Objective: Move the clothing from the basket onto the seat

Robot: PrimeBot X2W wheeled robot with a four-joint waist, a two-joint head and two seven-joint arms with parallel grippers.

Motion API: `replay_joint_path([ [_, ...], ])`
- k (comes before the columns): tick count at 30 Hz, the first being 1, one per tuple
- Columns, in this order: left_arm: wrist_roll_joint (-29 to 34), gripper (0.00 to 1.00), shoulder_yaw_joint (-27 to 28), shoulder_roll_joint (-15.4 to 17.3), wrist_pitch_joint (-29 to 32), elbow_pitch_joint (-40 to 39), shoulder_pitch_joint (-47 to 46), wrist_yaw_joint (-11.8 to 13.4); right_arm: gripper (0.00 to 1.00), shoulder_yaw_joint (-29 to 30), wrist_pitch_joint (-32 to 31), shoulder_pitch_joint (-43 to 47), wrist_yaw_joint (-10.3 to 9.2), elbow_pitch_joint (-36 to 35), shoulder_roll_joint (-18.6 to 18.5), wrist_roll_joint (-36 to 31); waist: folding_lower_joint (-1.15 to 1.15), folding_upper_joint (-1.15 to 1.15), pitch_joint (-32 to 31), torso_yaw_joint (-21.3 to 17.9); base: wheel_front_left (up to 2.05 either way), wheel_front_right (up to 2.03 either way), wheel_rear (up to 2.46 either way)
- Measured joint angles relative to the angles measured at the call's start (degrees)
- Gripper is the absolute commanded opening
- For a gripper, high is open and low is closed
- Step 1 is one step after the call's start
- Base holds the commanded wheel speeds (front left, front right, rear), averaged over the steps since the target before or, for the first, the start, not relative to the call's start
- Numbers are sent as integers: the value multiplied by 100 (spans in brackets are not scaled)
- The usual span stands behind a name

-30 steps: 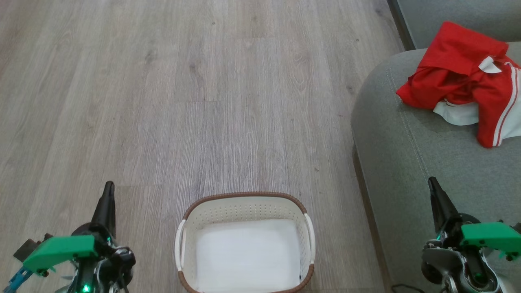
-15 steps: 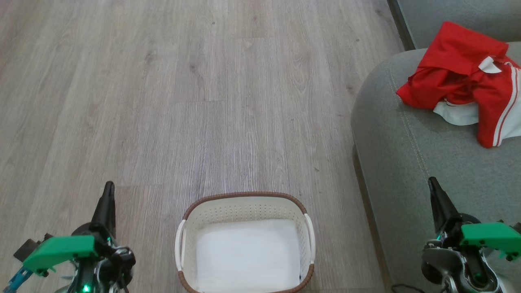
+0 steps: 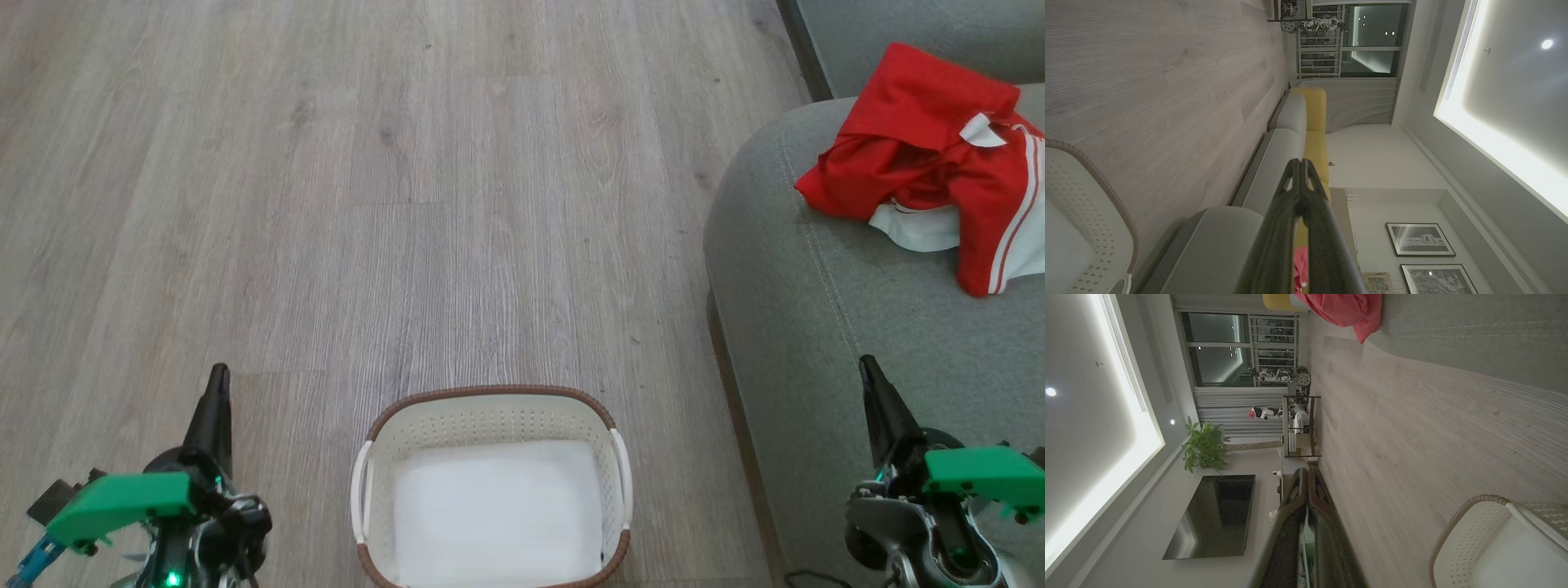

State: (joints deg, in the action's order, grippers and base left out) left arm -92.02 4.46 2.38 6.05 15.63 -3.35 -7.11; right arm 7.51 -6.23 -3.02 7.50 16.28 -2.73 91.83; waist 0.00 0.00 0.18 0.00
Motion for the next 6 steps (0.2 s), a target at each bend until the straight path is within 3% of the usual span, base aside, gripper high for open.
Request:
replay_joint_path([
  [6,0,0,0,0,0,0,0,0,0,0,0,0,0,0,0,0,0,0,0,0,0,0,0],
])
